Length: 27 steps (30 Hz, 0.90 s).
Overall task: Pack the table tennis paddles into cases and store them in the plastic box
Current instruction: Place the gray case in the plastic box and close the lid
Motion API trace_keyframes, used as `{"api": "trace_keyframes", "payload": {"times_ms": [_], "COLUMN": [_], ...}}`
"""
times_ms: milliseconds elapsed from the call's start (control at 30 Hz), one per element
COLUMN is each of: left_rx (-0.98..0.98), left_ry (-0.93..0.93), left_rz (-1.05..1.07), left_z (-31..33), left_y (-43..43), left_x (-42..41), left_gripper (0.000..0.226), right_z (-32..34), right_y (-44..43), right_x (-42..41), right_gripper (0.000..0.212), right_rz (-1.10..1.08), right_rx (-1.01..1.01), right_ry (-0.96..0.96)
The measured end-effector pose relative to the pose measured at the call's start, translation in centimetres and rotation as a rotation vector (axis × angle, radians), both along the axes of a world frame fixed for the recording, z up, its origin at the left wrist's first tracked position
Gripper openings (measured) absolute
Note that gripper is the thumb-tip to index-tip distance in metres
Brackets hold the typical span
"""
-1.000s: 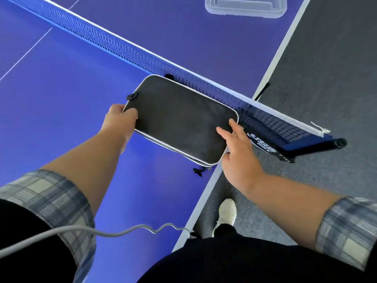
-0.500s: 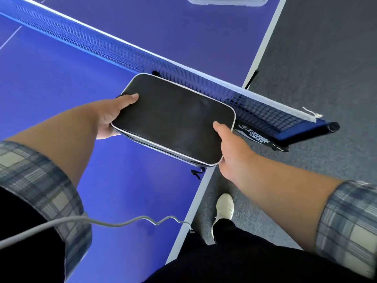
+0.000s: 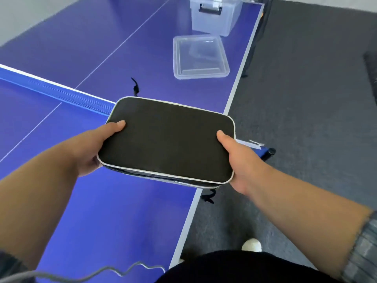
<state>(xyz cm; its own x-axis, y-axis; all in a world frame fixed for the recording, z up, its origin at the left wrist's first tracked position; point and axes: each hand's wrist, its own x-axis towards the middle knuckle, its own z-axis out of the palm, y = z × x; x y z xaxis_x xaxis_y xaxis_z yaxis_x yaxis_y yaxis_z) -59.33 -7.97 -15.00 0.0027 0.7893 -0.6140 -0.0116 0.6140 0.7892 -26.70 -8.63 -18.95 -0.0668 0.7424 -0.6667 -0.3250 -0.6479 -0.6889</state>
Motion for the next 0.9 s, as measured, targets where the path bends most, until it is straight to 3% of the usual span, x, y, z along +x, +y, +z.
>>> {"api": "trace_keyframes", "payload": {"times_ms": [133,400,667,900], "left_rx": [0.081,0.131,0.146,0.131], "left_ry": [0.010,-0.018,-0.110,-0.123], "left_rz": [0.015,0.110,0.065,0.036], "left_z": [4.2,7.4,8.2,9.1], "left_y": [1.8,7.2,14.7,21.9], "left_x": [4.6,22.8,42.5,51.0], "left_gripper": [0.033,0.035,0.035,0.040], "right_z": [5.1,10.4,13.2,14.6], "right_y": [2.3,7.7,13.2,20.5], "right_x": [4.7,21.6,41.4,49.9], "right_gripper": [0.036,0.028,0.023,0.024], "right_rz": [0.006,-0.049,-0.157,-0.195], "right_rx": [0.080,0.133,0.212,0.247], "right_ry": [-0.057,-0.083,-0.123,-0.117]}}
